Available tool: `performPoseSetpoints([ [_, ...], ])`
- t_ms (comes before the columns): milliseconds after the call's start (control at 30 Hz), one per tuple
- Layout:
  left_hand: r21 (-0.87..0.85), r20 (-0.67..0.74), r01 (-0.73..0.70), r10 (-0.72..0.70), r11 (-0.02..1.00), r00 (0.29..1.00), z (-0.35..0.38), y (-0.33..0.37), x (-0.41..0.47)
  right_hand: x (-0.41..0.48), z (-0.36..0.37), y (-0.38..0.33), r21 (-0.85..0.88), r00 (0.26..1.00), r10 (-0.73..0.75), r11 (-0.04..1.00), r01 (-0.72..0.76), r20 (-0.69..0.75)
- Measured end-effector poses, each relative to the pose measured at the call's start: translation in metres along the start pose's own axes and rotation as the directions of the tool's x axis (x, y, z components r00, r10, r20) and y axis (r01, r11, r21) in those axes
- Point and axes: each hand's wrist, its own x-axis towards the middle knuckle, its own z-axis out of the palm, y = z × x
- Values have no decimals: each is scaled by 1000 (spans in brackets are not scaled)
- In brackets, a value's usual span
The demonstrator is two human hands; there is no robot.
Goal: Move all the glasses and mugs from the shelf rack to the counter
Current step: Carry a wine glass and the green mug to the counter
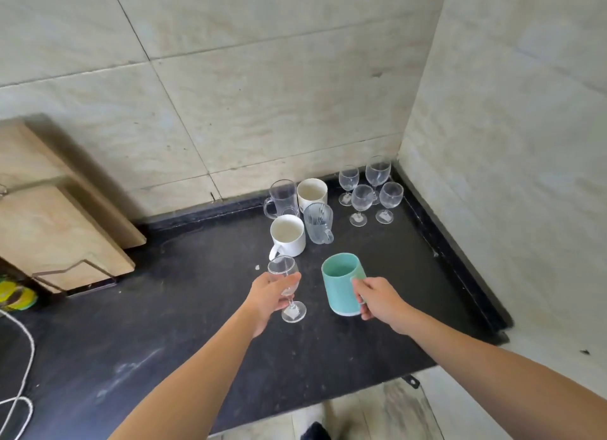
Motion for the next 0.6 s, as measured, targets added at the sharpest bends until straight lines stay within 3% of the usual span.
performPoseSetpoints([
  [433, 15, 11, 135, -135, 991, 991, -2, 2, 94, 76, 14, -4, 33, 999, 10, 999, -11, 43],
  [600, 52, 31, 124, -126, 991, 992, -11, -2, 110, 83, 19, 7, 30, 998, 64, 997, -64, 25],
])
